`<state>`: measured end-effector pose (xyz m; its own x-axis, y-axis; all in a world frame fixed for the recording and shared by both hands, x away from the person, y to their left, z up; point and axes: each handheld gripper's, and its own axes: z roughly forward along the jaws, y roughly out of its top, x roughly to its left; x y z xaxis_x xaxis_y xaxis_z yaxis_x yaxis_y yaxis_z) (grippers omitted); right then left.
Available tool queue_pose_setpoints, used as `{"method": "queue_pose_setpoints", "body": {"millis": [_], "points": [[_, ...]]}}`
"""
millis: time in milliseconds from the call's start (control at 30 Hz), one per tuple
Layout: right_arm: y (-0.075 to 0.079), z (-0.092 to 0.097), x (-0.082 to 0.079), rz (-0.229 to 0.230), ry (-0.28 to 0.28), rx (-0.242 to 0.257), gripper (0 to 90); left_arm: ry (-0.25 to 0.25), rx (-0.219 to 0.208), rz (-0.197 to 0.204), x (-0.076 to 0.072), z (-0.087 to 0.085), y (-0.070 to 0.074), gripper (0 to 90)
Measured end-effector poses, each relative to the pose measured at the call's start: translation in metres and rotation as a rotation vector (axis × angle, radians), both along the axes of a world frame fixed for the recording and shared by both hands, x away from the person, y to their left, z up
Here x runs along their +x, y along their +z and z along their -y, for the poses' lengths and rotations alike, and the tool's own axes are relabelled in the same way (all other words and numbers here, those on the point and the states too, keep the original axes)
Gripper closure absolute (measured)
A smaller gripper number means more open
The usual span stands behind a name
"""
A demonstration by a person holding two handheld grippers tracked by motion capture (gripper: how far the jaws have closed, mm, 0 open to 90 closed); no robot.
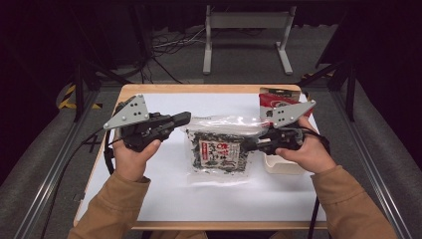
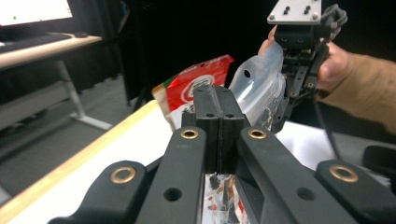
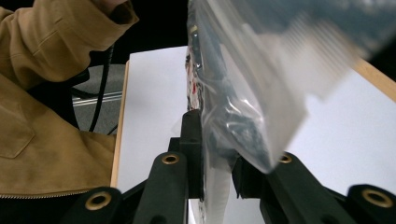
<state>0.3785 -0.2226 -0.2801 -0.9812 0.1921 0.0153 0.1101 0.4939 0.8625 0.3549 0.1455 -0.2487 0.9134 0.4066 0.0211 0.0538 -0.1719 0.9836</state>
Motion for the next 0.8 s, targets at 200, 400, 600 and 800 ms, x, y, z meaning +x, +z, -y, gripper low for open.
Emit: {"method": "queue_pose_setpoints", "body": {"millis": [200,400,600,800], "points": [[0.006,0.002,-0.009,0.019,-0.009,-0.005,76.9,-0.016,0.009,-0.015,0.000,-0.001,-0.001,79.1],[0.011,0.009,-0.015,0.027,-0.020,0.010,76.9,-0.001,0.008,-0.047,-0.002,-0.003,-0.005,53.8],[0.014,0.020,-0.018,0.017,-0.064,0.021,76.9,0.041,0.052,-0.057,-0.006,-0.014,-0.018,44.0],[0.018,0.031,-0.021,-0.010,-0.097,0.052,76.8,0.082,0.087,-0.094,-0.004,-0.026,-0.038,39.6]]}}
